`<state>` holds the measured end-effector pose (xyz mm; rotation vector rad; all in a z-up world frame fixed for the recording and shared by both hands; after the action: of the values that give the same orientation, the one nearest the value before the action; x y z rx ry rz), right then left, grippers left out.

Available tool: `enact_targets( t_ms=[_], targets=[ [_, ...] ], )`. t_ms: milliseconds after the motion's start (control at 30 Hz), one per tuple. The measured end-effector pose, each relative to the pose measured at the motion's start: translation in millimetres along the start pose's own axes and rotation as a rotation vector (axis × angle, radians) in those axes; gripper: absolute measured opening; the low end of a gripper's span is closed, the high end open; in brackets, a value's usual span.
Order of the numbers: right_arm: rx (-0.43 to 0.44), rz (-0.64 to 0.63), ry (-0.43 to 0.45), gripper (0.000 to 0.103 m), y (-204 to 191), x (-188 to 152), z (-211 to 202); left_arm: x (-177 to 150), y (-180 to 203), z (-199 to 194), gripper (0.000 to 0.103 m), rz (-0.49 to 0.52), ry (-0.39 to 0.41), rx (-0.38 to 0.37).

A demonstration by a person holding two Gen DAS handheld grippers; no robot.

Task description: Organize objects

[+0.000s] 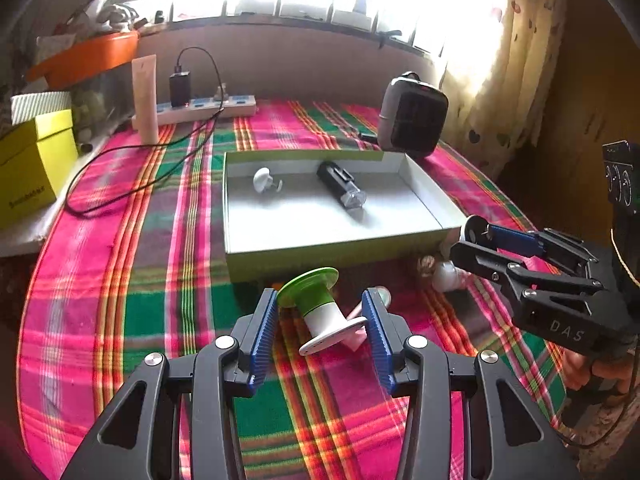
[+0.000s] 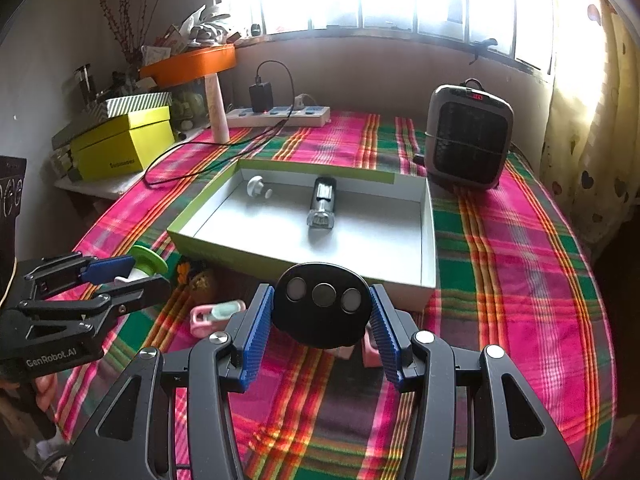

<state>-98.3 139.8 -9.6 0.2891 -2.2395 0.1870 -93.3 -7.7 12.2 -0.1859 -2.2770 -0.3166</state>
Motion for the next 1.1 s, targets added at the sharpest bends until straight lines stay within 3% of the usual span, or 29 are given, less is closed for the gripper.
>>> enact_targets(
  t_ms=[633,1100],
  targets=[
    [-0.013,-0.006,0.004,0.049,12,33,32,45,-9,33,0.041,0.006,0.037,0.005],
    [-0.055,-0.017,-0.025,0.049,33,56,69,68,-5,68,0.041,0.013,0.017,-0.015]
  ],
)
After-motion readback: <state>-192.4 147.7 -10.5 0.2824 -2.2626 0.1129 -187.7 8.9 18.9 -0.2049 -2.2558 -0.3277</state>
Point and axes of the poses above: each gripper's, at about its wrist camera, not at the fingertips, and z roughly the way its jaws point, y to its right, x to its top, the point moved 5 cm from there along z, roughly the way its jaws point, and after that the axes turned 4 degrees about y, right-handed, at the moved point
